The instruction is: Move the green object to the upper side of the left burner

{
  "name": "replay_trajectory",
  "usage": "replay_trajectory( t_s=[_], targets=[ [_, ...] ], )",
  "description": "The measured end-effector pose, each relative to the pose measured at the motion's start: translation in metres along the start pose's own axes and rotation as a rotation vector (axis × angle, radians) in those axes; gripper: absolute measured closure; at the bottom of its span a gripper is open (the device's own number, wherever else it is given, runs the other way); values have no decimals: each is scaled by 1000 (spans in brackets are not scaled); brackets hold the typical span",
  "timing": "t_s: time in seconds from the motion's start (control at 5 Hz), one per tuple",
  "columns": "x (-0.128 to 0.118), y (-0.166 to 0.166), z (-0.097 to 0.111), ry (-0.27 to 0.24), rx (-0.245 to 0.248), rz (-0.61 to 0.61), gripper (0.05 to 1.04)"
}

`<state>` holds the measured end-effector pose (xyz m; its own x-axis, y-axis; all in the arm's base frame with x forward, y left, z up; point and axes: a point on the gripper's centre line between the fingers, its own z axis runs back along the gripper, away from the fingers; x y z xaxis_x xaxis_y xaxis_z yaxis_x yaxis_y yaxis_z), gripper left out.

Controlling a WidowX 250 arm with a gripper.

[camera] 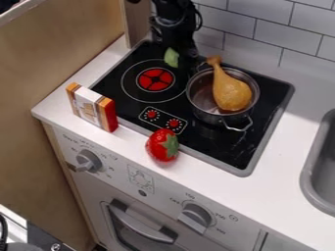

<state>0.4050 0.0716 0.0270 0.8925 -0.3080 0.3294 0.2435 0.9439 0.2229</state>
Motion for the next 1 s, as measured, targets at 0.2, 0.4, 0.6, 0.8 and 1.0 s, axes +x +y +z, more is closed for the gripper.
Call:
replay_trajectory(
  t_s=[0.2, 0.4, 0.6, 0.8, 1.0],
  targets=[
    [-14, -9, 10, 79, -13, 28, 98],
    [-21, -21, 18, 158, -31, 51, 98],
    [-20, -29, 33, 198, -39, 71, 98],
    [-16, -34, 53, 263, -41, 103, 98],
    [-13, -43, 82, 318, -36, 124, 98]
  ],
)
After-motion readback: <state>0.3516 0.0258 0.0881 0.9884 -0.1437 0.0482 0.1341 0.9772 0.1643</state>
